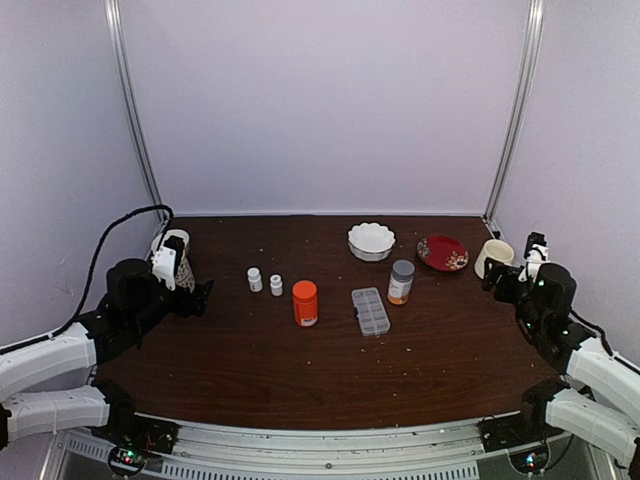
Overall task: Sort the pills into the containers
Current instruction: Pick up the pill container from the center of the board.
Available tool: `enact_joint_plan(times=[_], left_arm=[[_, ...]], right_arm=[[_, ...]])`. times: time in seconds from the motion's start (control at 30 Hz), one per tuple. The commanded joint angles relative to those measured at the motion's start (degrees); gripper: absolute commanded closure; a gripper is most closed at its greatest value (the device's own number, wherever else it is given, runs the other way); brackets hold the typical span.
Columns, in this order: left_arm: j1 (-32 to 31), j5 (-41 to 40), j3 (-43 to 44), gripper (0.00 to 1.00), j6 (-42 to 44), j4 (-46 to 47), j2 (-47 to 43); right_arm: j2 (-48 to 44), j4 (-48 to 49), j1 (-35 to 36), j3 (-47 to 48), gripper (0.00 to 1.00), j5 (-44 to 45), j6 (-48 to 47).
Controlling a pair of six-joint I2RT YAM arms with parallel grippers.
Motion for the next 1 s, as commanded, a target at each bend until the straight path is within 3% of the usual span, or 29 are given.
enact_joint_plan(times=[0.0, 0.13, 0.27, 0.4, 0.47, 0.73, 0.97], left_arm=[[0.39, 2.66, 0.35, 0.02, 1.33, 2.73, 0.55], [0.39, 4.09, 0.48, 0.03, 1.40, 2.61, 0.35], [0.39, 4.28, 1.00, 0.02, 0.53, 1.03, -0.14], [0.39, 3.87, 1.82, 0.02, -1.47, -1.36, -1.61], [0.39, 3.41, 1.64, 0.02, -4.03, -2.07, -2.37], [0.39, 11.10, 3.34, 0.02, -6.66, -3.81, -0.57], [0.39, 11.24, 1.78, 0.03, -4.97, -1.24, -0.11]], right_arm=[[-1.54, 0.76, -0.20, -0.98, 0.00, 1.90, 0.14], [-1.44, -0.79, -0.17, -0.48, 0.00, 2.67, 1.43], [-2.30, -0.03, -0.21, -3.17, 0.00, 5.01, 10.96], [-3.51, 0.36, -0.09, -3.62, 0.00, -5.96, 11.53], [-2.11, -3.12, 1.67, -1.44, 0.00, -7.39, 14.58], [14.58, -10.44, 25.01, 9.70, 0.00, 1.23, 16.61], [35.52, -17.53, 36.82, 24.30, 0.00, 5.85, 18.05]])
